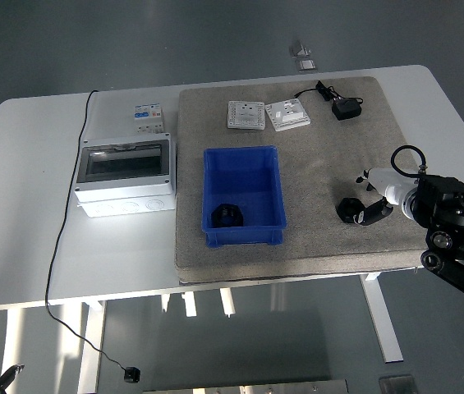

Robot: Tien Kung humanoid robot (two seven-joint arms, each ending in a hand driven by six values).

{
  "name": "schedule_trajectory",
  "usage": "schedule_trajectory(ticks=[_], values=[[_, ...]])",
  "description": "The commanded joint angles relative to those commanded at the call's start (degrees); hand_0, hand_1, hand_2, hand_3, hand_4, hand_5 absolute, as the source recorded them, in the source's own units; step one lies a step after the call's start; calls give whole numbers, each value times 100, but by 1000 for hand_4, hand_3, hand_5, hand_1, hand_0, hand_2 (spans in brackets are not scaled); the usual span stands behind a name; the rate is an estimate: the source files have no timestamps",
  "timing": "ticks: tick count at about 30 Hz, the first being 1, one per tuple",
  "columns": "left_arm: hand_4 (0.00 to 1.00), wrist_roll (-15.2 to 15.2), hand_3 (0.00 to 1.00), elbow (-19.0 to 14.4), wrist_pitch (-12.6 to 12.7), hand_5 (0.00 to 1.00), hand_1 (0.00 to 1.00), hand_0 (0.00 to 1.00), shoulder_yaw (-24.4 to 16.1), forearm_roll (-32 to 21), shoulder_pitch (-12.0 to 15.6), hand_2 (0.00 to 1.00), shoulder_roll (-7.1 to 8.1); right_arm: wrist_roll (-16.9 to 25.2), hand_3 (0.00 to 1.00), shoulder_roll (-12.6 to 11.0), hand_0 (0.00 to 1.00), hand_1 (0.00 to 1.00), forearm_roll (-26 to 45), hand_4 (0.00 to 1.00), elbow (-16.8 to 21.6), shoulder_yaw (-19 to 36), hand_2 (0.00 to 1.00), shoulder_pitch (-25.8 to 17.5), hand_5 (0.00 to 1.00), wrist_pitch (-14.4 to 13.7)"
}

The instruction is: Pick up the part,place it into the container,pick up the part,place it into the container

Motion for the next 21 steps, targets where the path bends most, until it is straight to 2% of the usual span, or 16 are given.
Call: schedule_trajectory(ticks=[7, 8, 13, 14, 18, 19, 21], values=[[884, -18, 823, 3, -1, 884, 707, 696, -7, 15, -9, 742, 0, 0, 846, 97, 644, 486, 69, 873, -246, -251, 776, 131, 426, -16], [888, -23, 823, 4, -1, 887, 707, 696, -5, 13, -12, 741, 1, 0, 740, 124, 594, 436, 61, 823, -306, -319, 602, 146, 402, -29], [888, -30, 823, 3, 3, 887, 707, 696, -8, 18, -18, 741, 3, 141, 740, 189, 594, 436, -79, 823, -394, -498, 602, 157, 402, -259], [889, -29, 823, 3, 3, 887, 707, 696, -11, 24, -19, 737, 4, 189, 532, 199, 494, 361, -148, 527, -396, -518, 430, 158, 174, -321], [889, -23, 823, 0, 3, 887, 707, 696, -19, 43, -21, 737, 6, 294, 532, 211, 494, 361, -328, 527, -390, -532, 430, 161, 174, -440], [893, -21, 822, -1, 3, 889, 707, 696, -22, 49, -22, 737, 7, 316, 461, 210, 426, 324, -386, 431, -390, -529, 369, 161, 110, -459], [893, -18, 822, -2, 2, 889, 707, 696, -24, 55, -22, 737, 8, 335, 461, 209, 426, 324, -466, 431, -396, -526, 369, 162, 110, -468]])
